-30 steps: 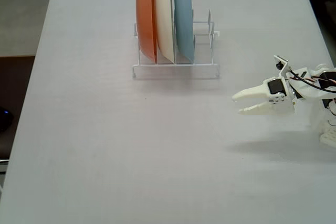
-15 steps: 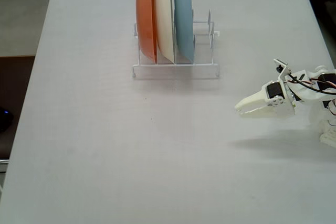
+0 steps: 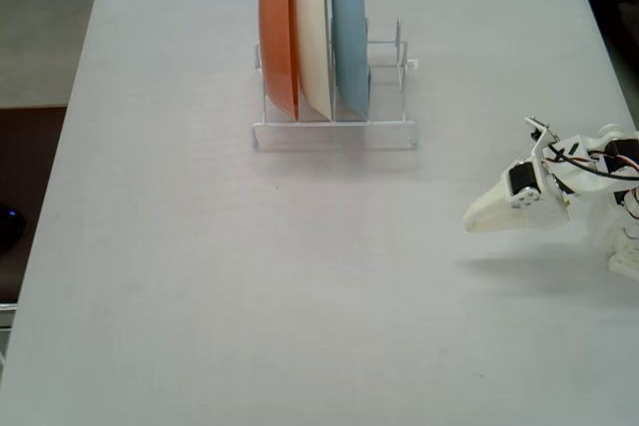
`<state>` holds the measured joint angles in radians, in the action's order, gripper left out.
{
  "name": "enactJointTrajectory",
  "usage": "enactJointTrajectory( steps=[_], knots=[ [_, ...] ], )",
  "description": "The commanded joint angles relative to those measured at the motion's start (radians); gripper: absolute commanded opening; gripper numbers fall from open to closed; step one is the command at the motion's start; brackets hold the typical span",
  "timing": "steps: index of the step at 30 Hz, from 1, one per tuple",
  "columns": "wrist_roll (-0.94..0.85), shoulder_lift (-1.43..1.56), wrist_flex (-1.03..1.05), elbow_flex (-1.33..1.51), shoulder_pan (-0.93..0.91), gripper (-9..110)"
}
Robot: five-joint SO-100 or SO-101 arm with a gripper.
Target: Please take one of the plates.
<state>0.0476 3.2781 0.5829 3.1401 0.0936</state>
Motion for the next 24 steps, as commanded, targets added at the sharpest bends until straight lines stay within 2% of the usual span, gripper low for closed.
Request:
enactJointTrajectory(
  steps=[1,24],
  knots=[
    [0.009,0.031,0.021,-0.005,-0.011,0],
    [0.002,0.031,0.054,-0.003,-0.018,0]
  ],
)
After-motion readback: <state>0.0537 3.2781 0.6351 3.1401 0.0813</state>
